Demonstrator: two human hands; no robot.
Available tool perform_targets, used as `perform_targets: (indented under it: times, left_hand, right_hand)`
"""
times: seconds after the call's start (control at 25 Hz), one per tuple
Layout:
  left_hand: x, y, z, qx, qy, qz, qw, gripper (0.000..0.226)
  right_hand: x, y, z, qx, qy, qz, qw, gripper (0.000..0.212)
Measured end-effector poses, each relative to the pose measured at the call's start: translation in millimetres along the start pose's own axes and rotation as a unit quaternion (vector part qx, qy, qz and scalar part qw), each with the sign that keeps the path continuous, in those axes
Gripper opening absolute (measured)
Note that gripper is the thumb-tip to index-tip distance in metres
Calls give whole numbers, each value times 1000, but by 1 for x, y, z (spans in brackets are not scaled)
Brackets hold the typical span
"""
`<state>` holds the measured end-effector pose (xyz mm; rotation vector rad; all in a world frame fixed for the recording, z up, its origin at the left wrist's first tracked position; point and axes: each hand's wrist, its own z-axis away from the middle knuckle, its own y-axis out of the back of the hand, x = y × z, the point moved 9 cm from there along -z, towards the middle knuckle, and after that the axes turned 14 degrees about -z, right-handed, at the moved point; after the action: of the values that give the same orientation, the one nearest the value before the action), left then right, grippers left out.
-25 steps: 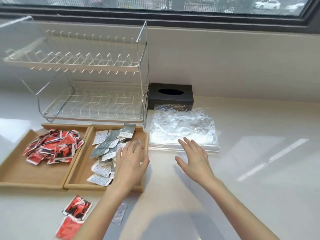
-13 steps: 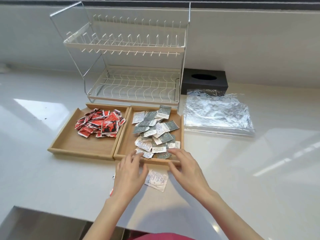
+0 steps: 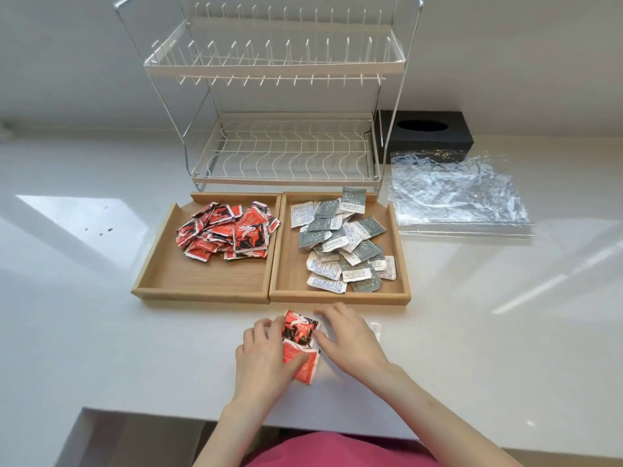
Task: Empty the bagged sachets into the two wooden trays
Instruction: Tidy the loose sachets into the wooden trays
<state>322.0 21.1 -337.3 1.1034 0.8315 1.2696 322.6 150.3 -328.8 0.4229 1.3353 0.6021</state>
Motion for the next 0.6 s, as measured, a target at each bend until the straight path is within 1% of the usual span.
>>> perform_targets:
  times: [0.08, 0.24, 0.4, 0.48, 0.6]
  left_hand:
    - [-5, -1, -1, -2, -2, -11, 1000, 70]
    - [-12, -3, -10, -24, -11, 1, 1000, 51]
    - [-14, -4, -17, -52, -28, 30, 998, 45]
    - [-16, -5, -21, -69, -28, 51, 996, 40]
    - [-20, -8, -26, -101, -35, 88, 990, 37]
  right_hand:
    - [-5, -12, -8, -2, -22, 36, 999, 44]
    - [-9, -26, -19, -17, -69, 86, 994, 42]
    - [-6, -28, -23, -26, -112, 79, 990, 40]
    - [-2, -31, -23, -36, -121, 64, 990, 37]
    - [1, -32, -20, -26, -118, 21, 992, 28]
